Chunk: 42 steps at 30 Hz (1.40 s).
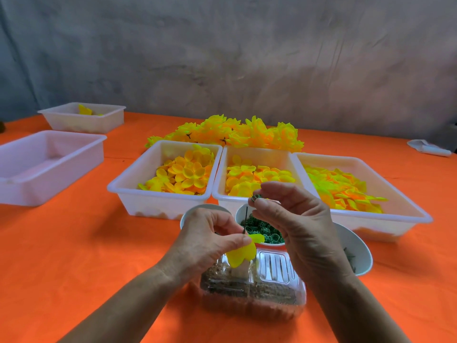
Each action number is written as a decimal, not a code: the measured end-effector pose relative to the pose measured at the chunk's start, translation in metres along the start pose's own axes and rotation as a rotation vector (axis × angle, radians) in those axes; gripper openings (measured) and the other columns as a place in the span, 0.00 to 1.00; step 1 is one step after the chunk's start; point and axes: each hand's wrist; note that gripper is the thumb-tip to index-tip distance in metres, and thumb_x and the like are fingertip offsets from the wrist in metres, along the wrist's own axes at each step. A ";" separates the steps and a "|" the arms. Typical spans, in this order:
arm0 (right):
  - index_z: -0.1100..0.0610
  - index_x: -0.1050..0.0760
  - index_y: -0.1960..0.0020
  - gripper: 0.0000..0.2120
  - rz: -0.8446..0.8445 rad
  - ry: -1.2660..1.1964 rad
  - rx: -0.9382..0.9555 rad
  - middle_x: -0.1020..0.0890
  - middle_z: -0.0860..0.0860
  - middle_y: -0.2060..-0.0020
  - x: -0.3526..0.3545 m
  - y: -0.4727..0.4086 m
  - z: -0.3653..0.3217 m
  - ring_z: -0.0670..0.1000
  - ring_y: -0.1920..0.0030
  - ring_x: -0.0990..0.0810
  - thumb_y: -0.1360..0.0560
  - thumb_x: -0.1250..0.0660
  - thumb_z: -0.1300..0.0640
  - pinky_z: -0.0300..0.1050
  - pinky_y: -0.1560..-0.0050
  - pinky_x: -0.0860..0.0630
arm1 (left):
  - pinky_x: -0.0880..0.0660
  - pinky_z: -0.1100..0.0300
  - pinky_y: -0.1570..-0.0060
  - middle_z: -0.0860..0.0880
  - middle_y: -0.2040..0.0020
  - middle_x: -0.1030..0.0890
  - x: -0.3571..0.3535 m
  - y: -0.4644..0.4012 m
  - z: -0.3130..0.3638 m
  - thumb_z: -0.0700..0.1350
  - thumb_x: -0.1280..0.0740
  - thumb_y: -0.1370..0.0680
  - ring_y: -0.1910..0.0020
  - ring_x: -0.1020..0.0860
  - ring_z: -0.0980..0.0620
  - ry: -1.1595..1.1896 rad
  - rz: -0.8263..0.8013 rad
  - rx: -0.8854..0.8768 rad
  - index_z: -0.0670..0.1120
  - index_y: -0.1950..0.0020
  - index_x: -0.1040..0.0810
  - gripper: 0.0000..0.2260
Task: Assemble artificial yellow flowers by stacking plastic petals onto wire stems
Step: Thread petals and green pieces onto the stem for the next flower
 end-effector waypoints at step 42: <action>0.57 0.19 0.57 0.12 0.049 0.095 0.124 0.15 0.52 0.63 -0.014 0.010 0.019 0.46 0.61 0.17 0.40 0.26 0.64 0.36 0.59 0.22 | 0.29 0.64 0.65 0.46 0.67 0.20 0.001 0.000 -0.005 0.38 0.24 0.32 0.68 0.25 0.58 0.058 -0.037 0.012 0.39 0.63 0.18 0.05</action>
Point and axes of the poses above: each hand's wrist, its own y-axis away from the middle knuckle, its own x-axis out of the back of the hand, z = x × y
